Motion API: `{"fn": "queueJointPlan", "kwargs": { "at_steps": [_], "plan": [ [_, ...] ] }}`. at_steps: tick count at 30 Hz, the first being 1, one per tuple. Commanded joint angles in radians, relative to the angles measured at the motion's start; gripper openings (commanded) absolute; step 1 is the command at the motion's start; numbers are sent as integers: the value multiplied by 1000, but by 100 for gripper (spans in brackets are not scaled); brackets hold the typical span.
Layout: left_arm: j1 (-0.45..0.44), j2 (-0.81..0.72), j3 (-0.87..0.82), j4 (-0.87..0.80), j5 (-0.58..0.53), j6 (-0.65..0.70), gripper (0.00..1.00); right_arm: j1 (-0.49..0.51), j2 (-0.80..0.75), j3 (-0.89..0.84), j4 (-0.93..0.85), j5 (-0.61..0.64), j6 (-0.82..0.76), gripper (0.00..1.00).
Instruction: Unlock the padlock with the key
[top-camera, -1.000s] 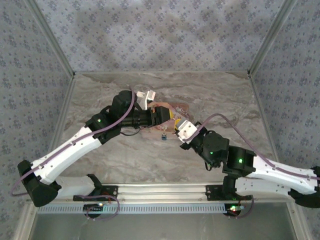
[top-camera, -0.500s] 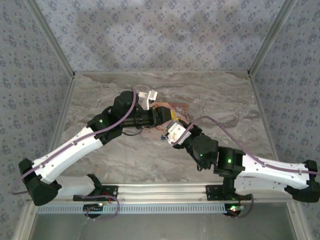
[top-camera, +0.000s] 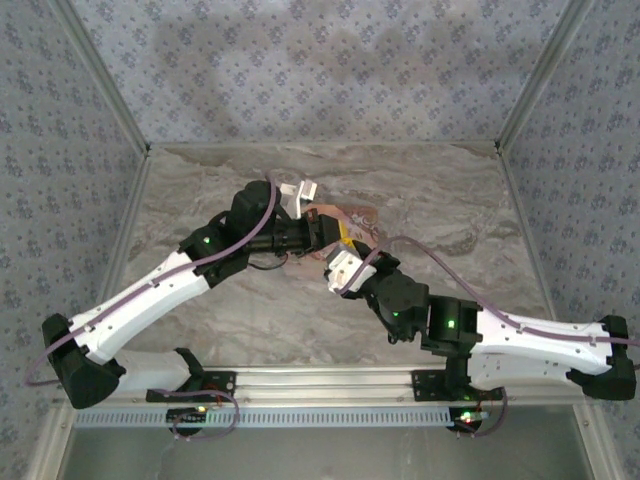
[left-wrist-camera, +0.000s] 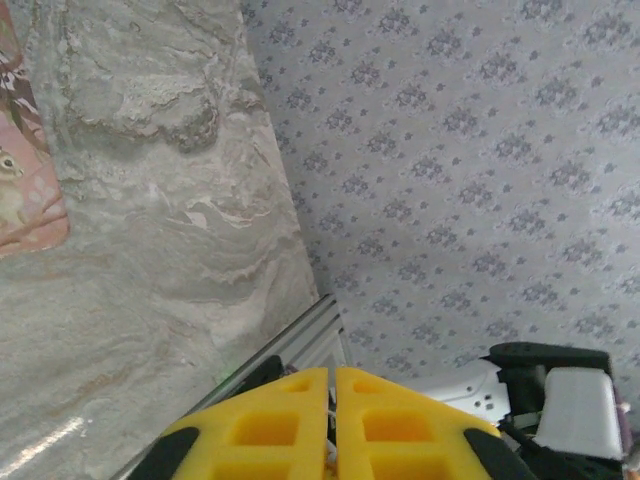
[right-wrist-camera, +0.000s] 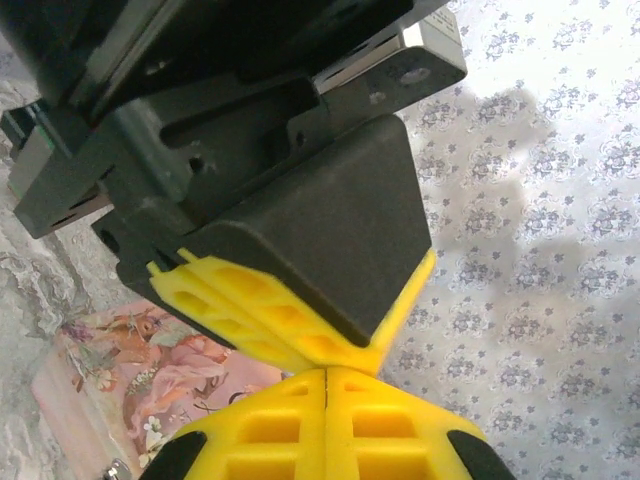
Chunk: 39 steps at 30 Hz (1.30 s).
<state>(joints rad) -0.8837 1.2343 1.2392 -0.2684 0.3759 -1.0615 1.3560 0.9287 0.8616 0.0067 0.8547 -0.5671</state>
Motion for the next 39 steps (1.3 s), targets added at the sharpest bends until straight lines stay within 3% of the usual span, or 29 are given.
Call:
{"fn": "queueJointPlan", "kwargs": {
  "at_steps": [1,4,7,9,11,13,16,21,26,30,34,39],
  "plan": [
    [-9,-1,23,6,9,4,1,9,3,0,31,18,-9,0],
    [-11,-6,21,4,0,17,0,7,9,8,15,15,10,0],
    [-8,-11,34,-33,-29,58,0,-3,-9,25,-48,-13,99,28],
    [-7,-16,48,-74,-60,113,0,-28,-48,33,-128,-79,201,37],
    [-4,-25,46,-85,-81,166,0,-93,-100,28,-201,-180,309,40],
    [-3,-35,42,-107,-118,230,0,-193,-161,-2,-239,-312,420,43],
    [-7,-50,1,-95,-176,295,0,-408,-238,-41,-271,-605,591,48],
    [-8,-77,-103,25,-190,344,0,-717,-209,-42,-285,-1061,822,47],
    [-12,-83,-131,100,-187,388,0,-903,-110,-125,18,-1493,1124,37],
    [-16,-101,-164,186,-195,384,0,-907,-64,-207,288,-1566,1337,37],
    [-24,-124,-215,306,-192,357,0,-889,-77,-292,527,-1529,1506,50],
    [-42,-131,-242,392,-185,344,0,-867,-88,-362,730,-1480,1632,54]
  ]
}}
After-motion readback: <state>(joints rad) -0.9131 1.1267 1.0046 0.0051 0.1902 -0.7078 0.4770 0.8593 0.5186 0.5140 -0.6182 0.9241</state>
